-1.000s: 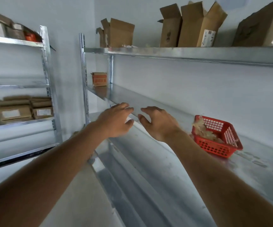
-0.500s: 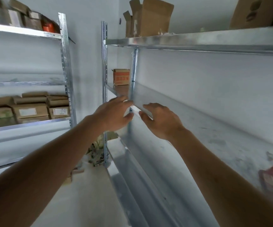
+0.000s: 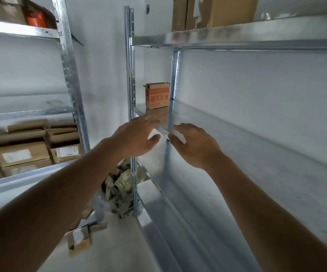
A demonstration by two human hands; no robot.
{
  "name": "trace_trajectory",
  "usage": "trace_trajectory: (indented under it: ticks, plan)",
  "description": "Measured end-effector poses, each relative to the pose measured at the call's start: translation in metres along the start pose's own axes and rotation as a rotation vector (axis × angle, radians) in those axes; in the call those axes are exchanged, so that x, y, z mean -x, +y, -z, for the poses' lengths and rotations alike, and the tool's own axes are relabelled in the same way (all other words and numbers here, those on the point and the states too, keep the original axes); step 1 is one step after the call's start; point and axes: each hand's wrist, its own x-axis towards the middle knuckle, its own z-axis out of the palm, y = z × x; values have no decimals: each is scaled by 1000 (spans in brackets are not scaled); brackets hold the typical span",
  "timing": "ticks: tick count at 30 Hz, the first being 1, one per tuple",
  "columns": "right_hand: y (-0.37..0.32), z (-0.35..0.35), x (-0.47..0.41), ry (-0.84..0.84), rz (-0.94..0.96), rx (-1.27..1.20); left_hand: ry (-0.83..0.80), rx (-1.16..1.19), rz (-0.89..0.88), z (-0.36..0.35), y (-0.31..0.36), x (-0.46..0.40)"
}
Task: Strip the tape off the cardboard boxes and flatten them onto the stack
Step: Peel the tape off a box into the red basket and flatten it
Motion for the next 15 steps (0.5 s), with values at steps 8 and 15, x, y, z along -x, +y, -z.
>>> trace_trajectory:
  ticks: [8, 15]
  plan:
    - [10, -79, -178, 36, 15, -44, 16, 8, 23, -48, -125, -121]
    - [11, -116, -302, 28, -24, -4, -1, 26, 16, -69, -210, -215]
